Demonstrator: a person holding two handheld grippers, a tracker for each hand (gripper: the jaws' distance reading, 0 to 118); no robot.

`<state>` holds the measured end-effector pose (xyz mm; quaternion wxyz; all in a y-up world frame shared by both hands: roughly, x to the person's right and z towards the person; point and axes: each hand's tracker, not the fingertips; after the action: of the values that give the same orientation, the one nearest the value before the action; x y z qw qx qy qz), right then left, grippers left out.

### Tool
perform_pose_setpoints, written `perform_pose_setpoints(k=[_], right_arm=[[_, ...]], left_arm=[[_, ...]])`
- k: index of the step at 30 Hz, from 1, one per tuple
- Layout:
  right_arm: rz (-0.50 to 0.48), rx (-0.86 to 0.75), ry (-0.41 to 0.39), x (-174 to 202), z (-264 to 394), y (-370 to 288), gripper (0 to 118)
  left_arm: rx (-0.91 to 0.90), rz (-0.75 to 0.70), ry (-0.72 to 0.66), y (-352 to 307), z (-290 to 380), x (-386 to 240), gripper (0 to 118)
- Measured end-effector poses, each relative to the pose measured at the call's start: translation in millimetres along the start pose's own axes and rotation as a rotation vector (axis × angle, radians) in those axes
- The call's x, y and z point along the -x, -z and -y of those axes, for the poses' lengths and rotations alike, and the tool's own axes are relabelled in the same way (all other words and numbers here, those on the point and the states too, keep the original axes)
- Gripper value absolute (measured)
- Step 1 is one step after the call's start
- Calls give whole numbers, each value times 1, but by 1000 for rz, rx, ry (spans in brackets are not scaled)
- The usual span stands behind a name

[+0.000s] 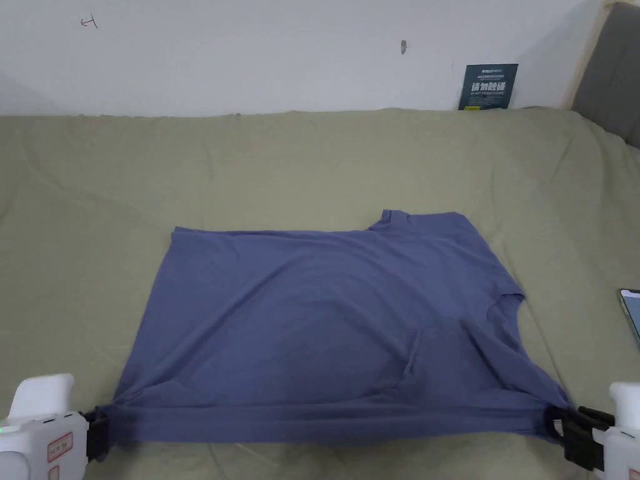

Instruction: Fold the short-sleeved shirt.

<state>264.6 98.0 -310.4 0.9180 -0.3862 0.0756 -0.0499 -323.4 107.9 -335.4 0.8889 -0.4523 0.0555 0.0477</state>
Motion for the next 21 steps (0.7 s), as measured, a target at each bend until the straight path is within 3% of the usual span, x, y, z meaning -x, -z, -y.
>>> perform_pose_setpoints(k=[9,21], right_arm=[[10,-65,-33,10,-64,-4,4],[47,-8,-28,-14,-162,100,4]], left_arm=[[-70,32,18,-4,-59,-1,0],[-64,39,-24,59,-157,-17,0]])
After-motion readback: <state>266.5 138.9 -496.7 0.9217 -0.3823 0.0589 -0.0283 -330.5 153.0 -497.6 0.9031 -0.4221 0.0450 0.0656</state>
